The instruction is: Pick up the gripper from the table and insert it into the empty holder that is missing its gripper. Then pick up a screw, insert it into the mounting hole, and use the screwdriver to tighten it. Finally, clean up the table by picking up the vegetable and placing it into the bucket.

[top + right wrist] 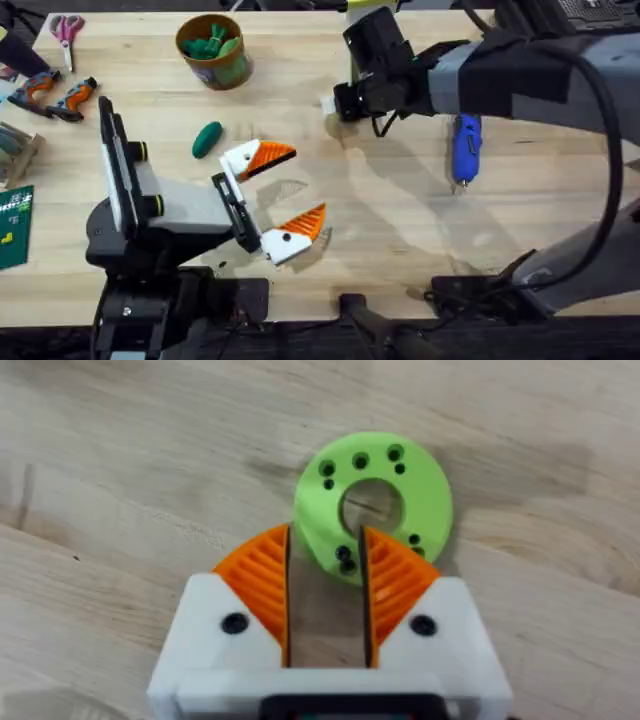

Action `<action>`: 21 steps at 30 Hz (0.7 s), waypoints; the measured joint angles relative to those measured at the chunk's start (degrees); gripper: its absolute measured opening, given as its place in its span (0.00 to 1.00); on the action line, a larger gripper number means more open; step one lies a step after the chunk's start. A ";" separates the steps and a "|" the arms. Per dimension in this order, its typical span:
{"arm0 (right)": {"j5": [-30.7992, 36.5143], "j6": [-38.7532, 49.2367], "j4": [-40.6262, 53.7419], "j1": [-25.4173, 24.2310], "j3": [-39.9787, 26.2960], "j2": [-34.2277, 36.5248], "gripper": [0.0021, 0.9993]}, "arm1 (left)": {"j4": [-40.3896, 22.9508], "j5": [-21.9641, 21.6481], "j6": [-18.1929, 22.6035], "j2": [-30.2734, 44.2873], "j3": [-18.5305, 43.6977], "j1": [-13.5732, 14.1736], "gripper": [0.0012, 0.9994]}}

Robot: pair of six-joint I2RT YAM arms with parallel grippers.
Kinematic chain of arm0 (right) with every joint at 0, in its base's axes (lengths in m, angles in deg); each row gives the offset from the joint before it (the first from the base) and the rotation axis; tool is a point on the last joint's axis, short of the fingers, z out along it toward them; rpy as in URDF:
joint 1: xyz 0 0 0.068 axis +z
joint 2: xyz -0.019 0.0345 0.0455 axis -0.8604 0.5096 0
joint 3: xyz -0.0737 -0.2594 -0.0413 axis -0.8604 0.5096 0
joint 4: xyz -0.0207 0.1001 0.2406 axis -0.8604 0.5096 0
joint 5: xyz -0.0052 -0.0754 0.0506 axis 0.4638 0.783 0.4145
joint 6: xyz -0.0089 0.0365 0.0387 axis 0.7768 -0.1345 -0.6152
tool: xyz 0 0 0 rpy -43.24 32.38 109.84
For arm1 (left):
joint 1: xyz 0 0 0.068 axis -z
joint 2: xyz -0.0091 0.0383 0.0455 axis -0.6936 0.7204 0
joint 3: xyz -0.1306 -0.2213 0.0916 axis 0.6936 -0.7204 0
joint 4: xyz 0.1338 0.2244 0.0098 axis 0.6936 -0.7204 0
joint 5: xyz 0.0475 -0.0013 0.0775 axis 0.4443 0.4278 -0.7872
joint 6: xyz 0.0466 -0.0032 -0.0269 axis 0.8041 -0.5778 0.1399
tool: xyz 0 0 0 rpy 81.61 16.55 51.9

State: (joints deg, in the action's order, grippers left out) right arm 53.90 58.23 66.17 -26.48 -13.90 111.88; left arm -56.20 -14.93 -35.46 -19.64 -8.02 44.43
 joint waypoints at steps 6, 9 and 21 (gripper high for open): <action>0.02 0.00 1.41 0.00 0.00 0.00 0.26 | 0.00 0.01 0.00 0.00 0.00 0.00 0.99; 0.17 0.00 1.48 0.00 0.00 0.00 0.15 | 0.00 -0.01 0.00 0.00 0.00 0.00 0.99; 0.44 1.53 1.53 -0.02 0.00 0.00 0.01 | 0.00 0.01 0.02 0.02 0.00 0.00 0.99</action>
State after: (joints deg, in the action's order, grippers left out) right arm 54.34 59.76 67.70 -26.50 -13.90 111.89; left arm -56.20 -14.92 -35.44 -19.62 -8.02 44.43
